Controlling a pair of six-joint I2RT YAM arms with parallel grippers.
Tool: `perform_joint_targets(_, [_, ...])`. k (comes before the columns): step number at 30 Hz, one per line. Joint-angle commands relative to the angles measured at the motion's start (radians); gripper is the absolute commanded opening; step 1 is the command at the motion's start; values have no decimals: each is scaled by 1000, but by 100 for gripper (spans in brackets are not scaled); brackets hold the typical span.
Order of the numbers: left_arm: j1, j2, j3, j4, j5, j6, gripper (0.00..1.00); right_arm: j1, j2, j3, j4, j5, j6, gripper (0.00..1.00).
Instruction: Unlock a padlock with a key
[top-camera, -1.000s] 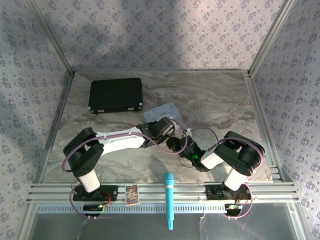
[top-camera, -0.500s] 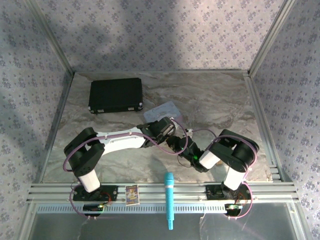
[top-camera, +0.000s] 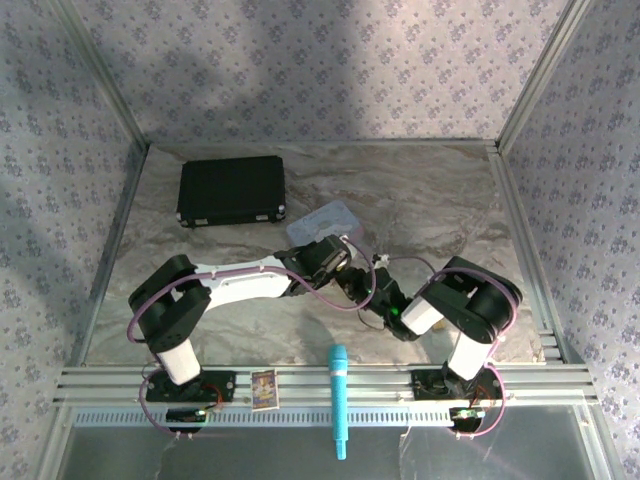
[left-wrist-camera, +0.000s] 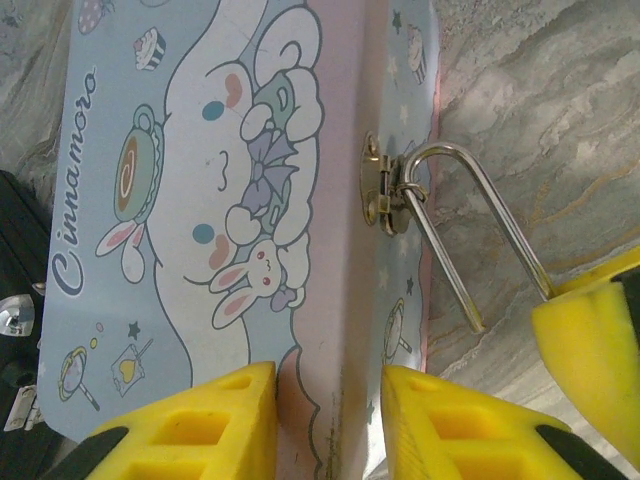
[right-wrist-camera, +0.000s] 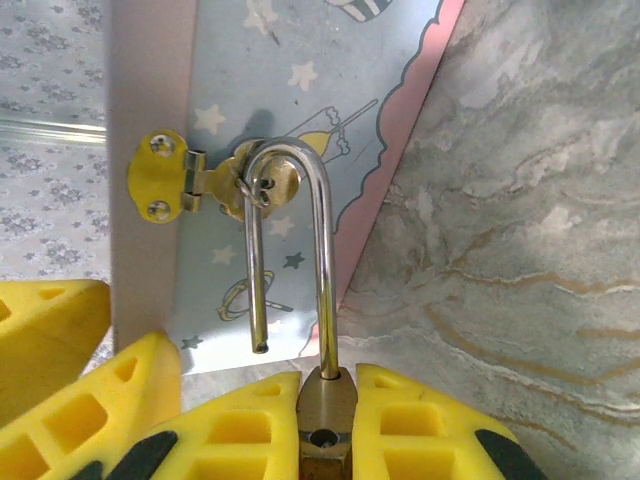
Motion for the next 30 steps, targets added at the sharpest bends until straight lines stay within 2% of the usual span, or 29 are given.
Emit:
perform_joint_targets(1, [2,107,-106,-313,133,-7,31,-67,-23,-23,15,28,57,0])
perform_joint_targets(5, [1,110,-110,-309,127,-6,31,-114,-71,-9,-71,-55,44,0])
perform_joint_targets(12, [2,114,-110,-306,120,-7,31,-171,-131,-14,-160,-120,-7,0])
perform_joint_targets(25, [3,113,-118,-302,116,-4,31,-237,-31,-2,-22,-184,35,0])
perform_joint_targets(30, [4,113,-120,-301,111,-8,31,-281,-32,-8,-27,-254,76,0])
